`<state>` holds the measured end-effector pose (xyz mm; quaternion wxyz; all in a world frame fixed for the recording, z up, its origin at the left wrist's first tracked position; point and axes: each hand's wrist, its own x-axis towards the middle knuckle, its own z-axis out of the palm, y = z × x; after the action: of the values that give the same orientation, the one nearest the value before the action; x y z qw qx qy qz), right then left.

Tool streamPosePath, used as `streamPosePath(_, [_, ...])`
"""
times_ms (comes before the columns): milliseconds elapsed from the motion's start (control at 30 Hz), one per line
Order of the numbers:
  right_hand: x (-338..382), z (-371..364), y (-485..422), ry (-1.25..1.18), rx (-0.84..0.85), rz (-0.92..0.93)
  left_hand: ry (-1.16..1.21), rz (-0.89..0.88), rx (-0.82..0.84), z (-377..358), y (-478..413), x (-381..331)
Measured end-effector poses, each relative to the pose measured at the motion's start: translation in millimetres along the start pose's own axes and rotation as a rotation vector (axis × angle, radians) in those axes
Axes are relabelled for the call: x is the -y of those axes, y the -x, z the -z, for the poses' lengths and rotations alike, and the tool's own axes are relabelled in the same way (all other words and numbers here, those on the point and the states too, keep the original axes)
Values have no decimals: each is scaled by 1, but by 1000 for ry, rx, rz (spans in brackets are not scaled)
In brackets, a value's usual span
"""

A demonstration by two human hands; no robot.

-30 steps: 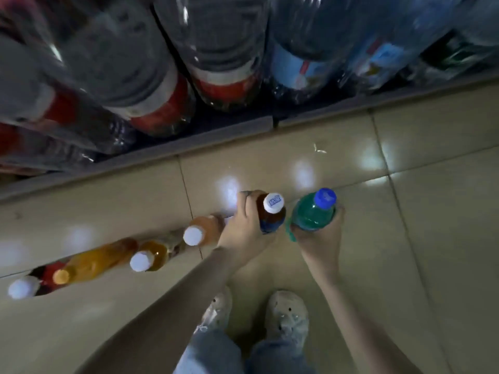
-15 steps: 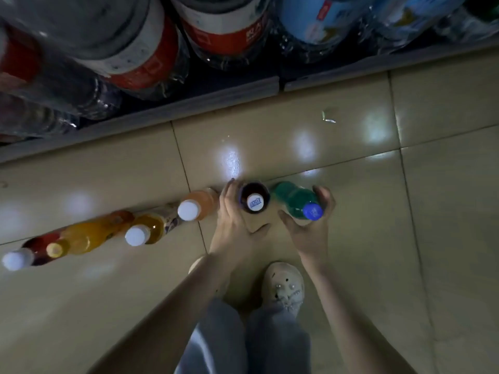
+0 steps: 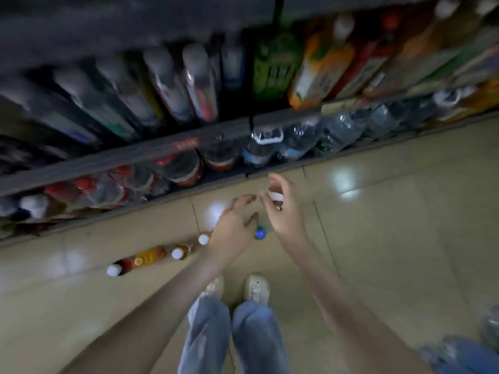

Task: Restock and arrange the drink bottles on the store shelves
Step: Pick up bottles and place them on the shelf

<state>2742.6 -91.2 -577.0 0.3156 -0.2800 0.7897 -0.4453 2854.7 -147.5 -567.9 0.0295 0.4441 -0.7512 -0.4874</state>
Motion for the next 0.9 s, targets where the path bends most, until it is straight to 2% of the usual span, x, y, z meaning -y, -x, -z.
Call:
streamPosePath(133, [118, 41, 14, -18, 76, 165, -9, -32, -72, 79, 33, -95])
streamPosePath(367, [289, 94, 35, 36, 117, 480, -54, -227, -266, 205, 93, -207])
streamPosePath(567, [401, 110, 47, -1, 27, 747, -162, -457, -570, 295, 137, -251])
streamPosePath(767, [517, 119, 61, -43, -167, 1021, -252, -643, -862, 393, 168, -282])
streamPosePath(900, [568, 111, 57, 43, -235, 1056, -317, -659, -949, 445, 171, -296])
